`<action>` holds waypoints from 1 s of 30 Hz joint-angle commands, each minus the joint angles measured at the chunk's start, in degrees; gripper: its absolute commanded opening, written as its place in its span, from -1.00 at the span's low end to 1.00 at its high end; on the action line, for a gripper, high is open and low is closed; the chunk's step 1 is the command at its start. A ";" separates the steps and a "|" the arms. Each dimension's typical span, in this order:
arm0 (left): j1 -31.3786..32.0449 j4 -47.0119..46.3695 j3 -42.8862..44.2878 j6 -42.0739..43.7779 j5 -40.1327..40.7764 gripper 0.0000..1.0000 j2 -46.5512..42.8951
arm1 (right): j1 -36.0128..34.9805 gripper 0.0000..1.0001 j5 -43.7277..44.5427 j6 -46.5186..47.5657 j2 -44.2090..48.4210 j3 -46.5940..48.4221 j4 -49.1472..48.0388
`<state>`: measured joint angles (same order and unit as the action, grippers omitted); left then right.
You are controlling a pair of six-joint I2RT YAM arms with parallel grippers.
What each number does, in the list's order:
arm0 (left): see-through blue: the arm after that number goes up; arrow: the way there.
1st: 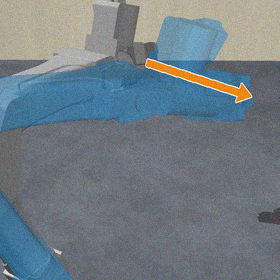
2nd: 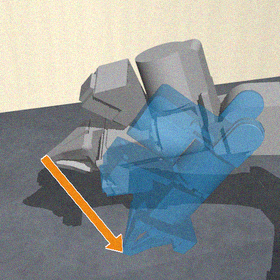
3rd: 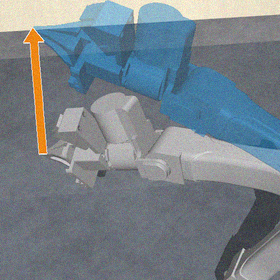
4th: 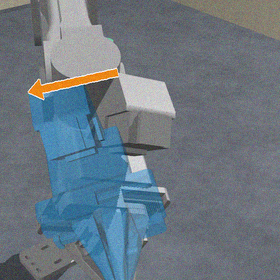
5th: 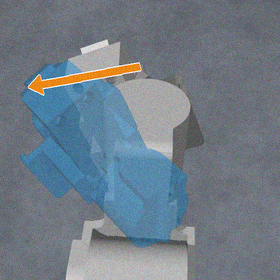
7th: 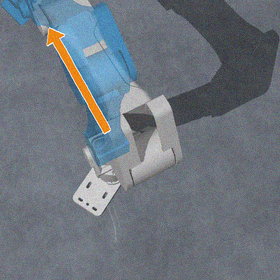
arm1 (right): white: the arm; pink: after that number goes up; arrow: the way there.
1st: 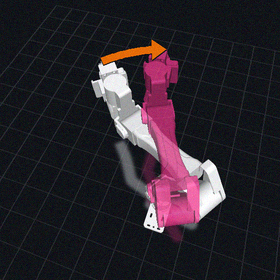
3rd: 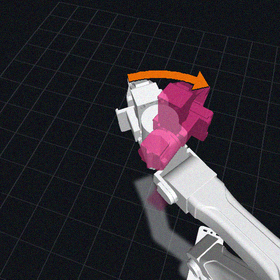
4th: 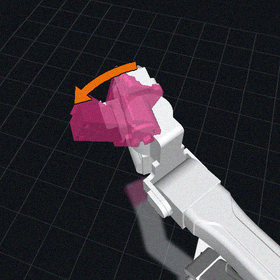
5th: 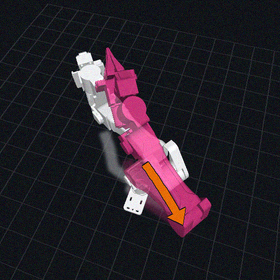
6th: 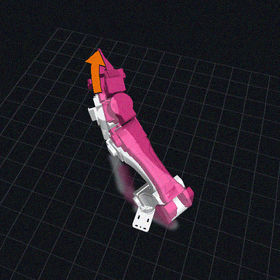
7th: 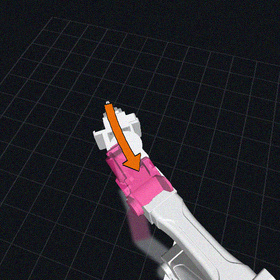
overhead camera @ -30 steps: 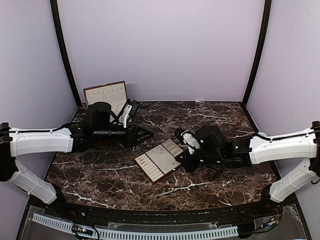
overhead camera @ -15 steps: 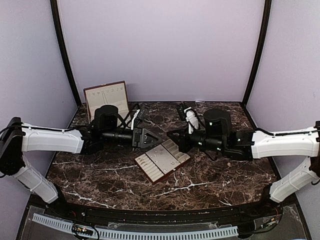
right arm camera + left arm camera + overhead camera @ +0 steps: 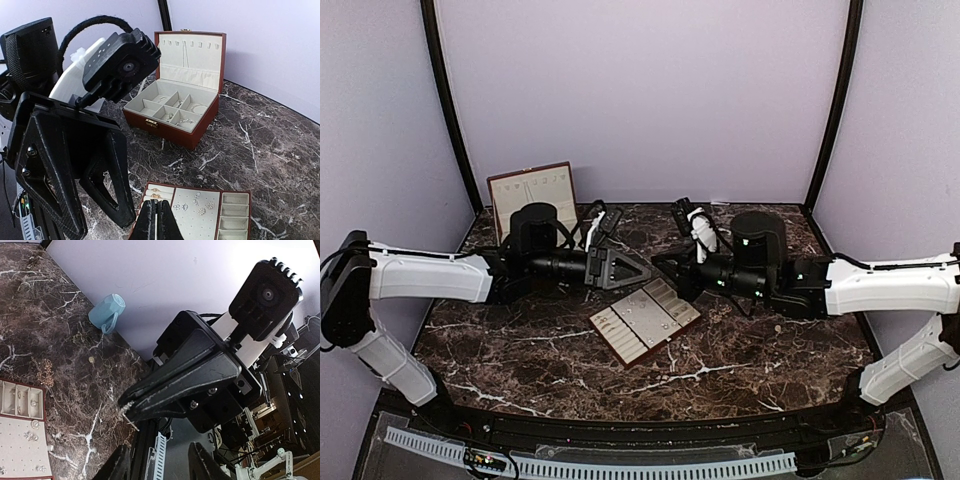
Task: Organize the mixed jewelry
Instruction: Pass from the right arm to the left
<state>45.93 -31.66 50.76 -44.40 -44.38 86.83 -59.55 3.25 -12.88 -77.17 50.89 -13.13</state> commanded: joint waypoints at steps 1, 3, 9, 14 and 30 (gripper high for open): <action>0.21 -0.68 2.15 -1.04 -1.32 -0.14 0.84 | -0.62 -1.00 0.93 2.30 0.52 1.99 -1.14; 0.21 -0.63 2.43 -1.49 -1.32 -0.18 1.09 | -0.80 -1.00 1.41 2.88 0.45 2.09 -0.88; 0.08 -0.76 3.10 -2.80 -1.10 -0.27 1.35 | -1.72 -1.00 3.01 5.11 0.08 3.17 1.12; -0.76 -2.17 2.36 -5.62 -0.65 -0.27 1.55 | -2.39 -1.00 4.09 6.82 -0.53 4.10 2.55; -2.39 -3.48 0.92 -7.93 -0.23 -0.68 1.49 | -4.21 -1.00 6.45 9.70 -2.10 5.79 4.47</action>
<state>44.16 -32.56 52.36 -51.57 -44.42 88.53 -62.92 8.88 -4.45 -78.85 54.85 -8.71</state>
